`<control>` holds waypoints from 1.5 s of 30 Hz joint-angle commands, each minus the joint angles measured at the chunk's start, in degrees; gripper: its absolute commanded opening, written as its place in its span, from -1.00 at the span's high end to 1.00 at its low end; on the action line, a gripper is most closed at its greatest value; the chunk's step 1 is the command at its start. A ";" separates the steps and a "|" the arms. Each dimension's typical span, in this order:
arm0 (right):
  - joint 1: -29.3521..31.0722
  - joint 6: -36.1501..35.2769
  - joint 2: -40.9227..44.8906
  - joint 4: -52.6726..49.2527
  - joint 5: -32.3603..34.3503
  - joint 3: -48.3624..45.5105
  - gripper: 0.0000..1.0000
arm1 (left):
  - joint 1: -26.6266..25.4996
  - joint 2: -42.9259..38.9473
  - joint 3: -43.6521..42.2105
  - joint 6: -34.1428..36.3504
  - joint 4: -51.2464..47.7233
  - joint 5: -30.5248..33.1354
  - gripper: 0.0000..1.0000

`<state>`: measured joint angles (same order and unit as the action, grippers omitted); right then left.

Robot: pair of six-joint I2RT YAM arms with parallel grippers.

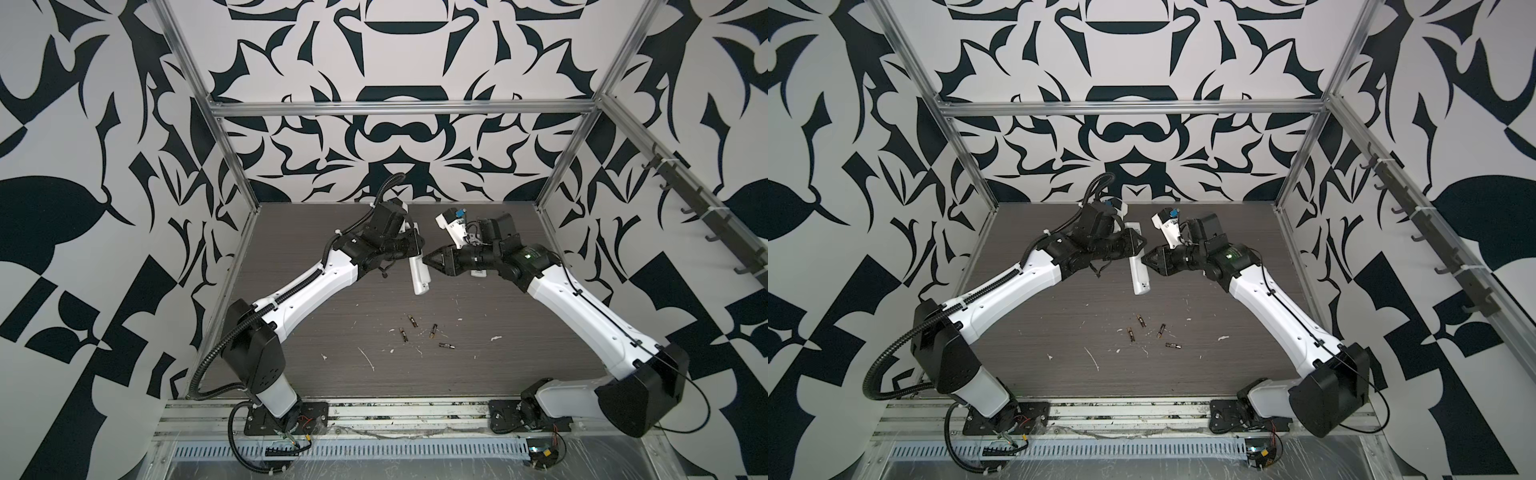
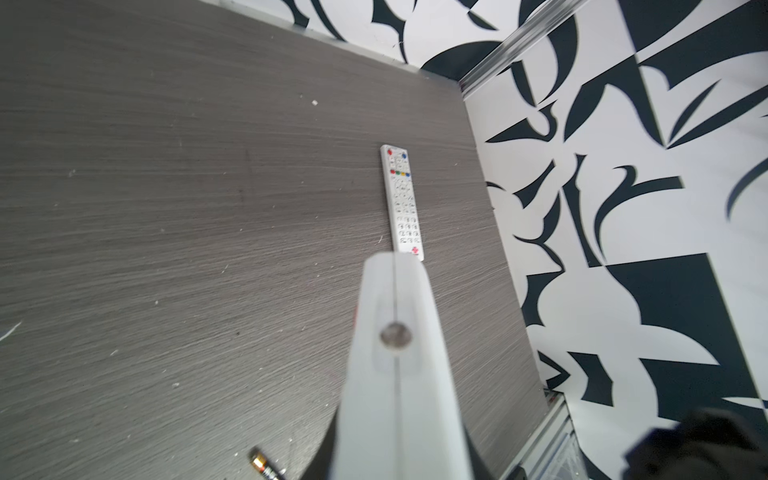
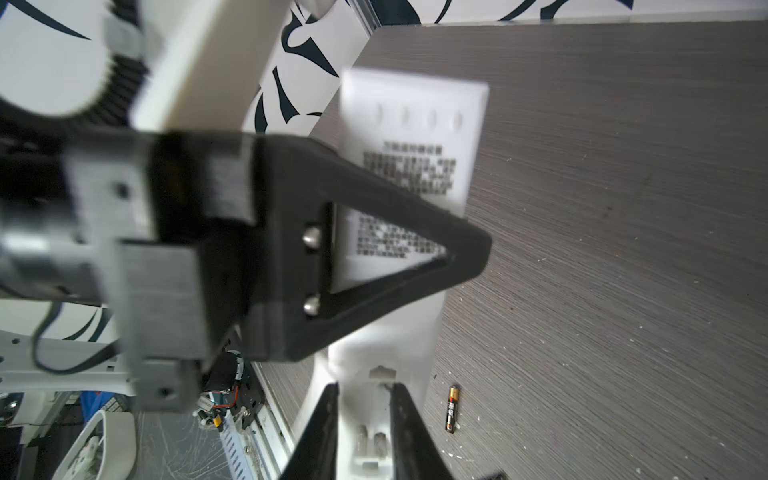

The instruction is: Load the batteries into the remote control

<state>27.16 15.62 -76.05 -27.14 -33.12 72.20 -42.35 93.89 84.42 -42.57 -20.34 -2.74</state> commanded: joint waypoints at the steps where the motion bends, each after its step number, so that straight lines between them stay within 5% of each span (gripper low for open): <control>1: 0.35 -1.72 3.03 0.26 1.50 2.28 0.68 | 1.93 -2.96 -3.77 -3.65 2.21 0.28 1.00; 11: 0.35 -2.36 0.71 -3.68 7.09 1.29 0.64 | 9.11 -7.77 -16.75 -5.04 8.18 -3.00 1.00; 26: 2.76 -4.10 -1.96 -15.30 14.93 1.25 -0.01 | 17.34 -13.87 -21.61 -0.50 1.04 -3.33 1.00; 38: 18.55 -4.10 -3.22 -21.79 20.16 0.52 -0.41 | 22.30 -19.42 -25.06 -0.75 -6.44 -5.13 1.00; 45: 32.20 0.26 -5.16 -23.24 23.79 -1.12 -0.46 | 30.65 -24.65 -26.92 -0.84 -16.51 -4.92 1.00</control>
<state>55.42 12.99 -79.81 -49.19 -11.60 71.59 -14.76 71.66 58.89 -43.48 -30.22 -7.62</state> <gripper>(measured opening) 0.728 0.214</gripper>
